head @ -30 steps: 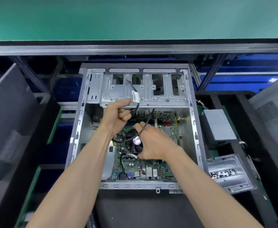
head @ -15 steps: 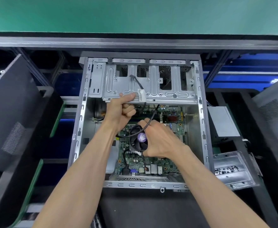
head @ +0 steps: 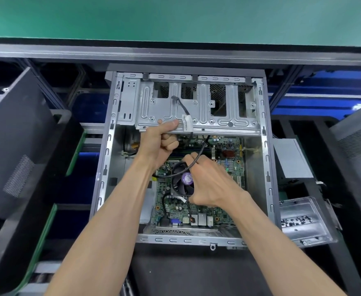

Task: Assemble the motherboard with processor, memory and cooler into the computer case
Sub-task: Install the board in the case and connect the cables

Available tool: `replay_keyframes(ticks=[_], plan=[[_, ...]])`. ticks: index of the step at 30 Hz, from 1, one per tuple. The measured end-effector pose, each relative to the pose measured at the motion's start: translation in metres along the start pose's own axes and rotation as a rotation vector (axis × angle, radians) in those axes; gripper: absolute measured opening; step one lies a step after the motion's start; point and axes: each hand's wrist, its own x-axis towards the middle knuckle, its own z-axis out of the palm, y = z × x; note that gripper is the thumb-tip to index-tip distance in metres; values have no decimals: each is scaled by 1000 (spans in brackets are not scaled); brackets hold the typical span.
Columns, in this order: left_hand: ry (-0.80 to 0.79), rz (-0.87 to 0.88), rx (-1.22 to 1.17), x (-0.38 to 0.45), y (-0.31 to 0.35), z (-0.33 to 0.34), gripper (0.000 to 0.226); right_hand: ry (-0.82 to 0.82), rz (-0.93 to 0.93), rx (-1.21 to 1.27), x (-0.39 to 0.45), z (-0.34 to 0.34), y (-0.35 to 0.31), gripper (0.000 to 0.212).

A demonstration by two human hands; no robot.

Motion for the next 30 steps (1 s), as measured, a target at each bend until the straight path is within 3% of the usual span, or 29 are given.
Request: replay_keyframes(ticks=[12, 17, 30], plan=[[34, -12, 2, 1, 2, 1, 33, -12, 4, 54, 0, 2, 3, 61], [3, -17, 33, 1, 3, 1, 53, 44, 23, 56, -3, 0, 0, 62], [19, -31, 21, 5, 2, 1, 56, 6, 27, 11, -1, -1, 4, 64]])
